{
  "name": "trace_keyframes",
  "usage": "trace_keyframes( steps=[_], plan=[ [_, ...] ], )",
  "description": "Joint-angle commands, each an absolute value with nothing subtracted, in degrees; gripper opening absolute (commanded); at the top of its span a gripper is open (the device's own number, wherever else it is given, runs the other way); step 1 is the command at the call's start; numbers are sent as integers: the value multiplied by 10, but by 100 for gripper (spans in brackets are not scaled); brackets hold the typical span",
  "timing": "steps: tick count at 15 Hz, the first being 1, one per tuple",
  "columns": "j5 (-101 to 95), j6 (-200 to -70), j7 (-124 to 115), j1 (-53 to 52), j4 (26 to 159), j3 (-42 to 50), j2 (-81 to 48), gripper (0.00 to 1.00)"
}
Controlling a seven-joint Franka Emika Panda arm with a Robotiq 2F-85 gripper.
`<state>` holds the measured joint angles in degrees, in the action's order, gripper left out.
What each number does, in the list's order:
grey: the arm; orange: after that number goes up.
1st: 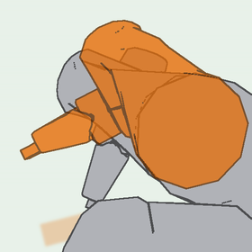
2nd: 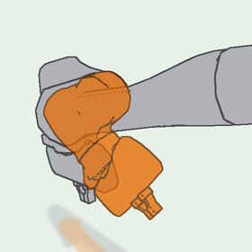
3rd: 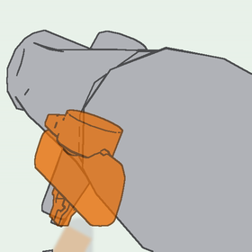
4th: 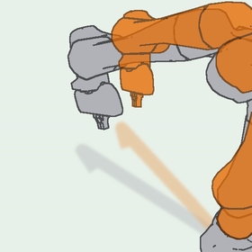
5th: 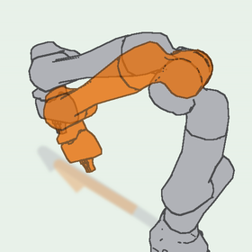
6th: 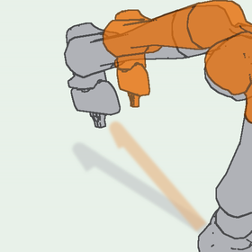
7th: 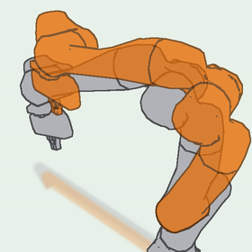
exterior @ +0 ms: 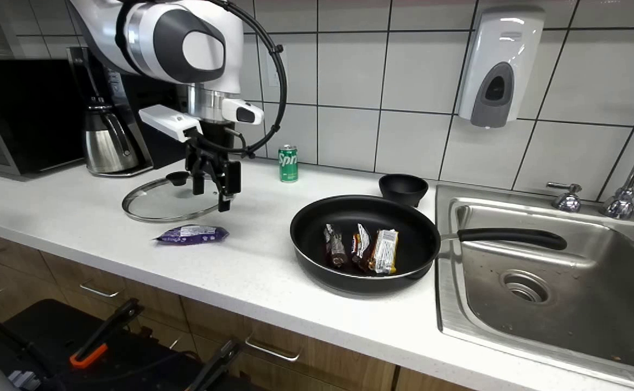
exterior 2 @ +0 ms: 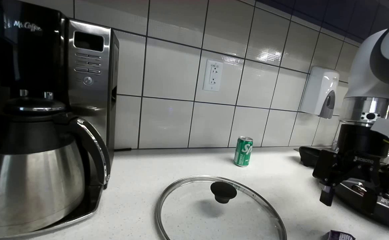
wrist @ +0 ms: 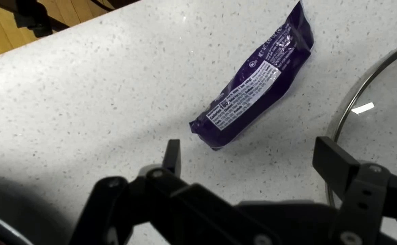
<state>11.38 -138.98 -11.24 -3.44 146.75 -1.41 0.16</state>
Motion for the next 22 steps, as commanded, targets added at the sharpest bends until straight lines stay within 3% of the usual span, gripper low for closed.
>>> trace_keyframes(
  steps=[1,7,22],
  plan=[
    [114,-1388,-113,-30,1467,-18,2,100],
    [114,-1388,-113,-30,1466,-18,2,100],
    [67,-1431,-409,-61,1471,-24,-54,100]
  ],
)
